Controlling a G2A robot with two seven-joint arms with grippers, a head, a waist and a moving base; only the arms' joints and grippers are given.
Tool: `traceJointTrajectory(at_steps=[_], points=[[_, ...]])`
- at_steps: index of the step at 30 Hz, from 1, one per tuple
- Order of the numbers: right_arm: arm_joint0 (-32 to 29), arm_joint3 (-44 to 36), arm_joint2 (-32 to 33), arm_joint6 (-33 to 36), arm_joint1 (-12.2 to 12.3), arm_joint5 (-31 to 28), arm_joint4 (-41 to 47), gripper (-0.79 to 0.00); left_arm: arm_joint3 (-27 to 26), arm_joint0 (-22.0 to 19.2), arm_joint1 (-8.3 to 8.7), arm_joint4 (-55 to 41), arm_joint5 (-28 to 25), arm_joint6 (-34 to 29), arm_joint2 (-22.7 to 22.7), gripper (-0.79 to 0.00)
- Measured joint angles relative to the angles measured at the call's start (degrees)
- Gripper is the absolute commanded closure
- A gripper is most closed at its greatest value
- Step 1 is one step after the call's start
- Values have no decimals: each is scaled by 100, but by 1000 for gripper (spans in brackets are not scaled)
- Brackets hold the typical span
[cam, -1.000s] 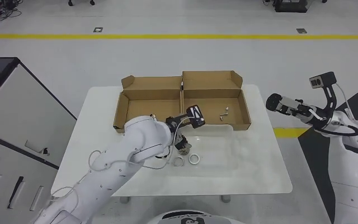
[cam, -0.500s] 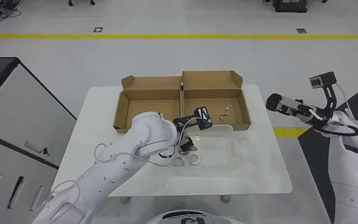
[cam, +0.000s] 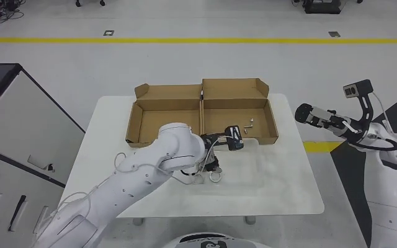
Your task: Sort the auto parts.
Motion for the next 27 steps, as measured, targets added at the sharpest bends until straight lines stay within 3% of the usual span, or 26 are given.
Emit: traceJointTrajectory(at_steps=[5, 11, 16, 21, 27], points=[[0, 0, 0, 0, 0, 0, 0, -785, 543, -764, -106, -428, 15, -12, 708, -785], [0, 0, 0, 0, 0, 0, 0, -785, 1092, -1358, -203, -944, -11, 14, 1254, -767], [0, 0, 0, 0, 0, 0, 0, -785, 1316, -1665, -233, -1211, -24, 27, 1634, -625], [0, 0, 0, 0, 0, 0, 0, -785, 1438, -1873, -244, -1350, -32, 36, 1917, -603], [0, 0, 0, 0, 0, 0, 0, -785, 1544, -2043, -272, -1394, -35, 37, 2240, -637]])
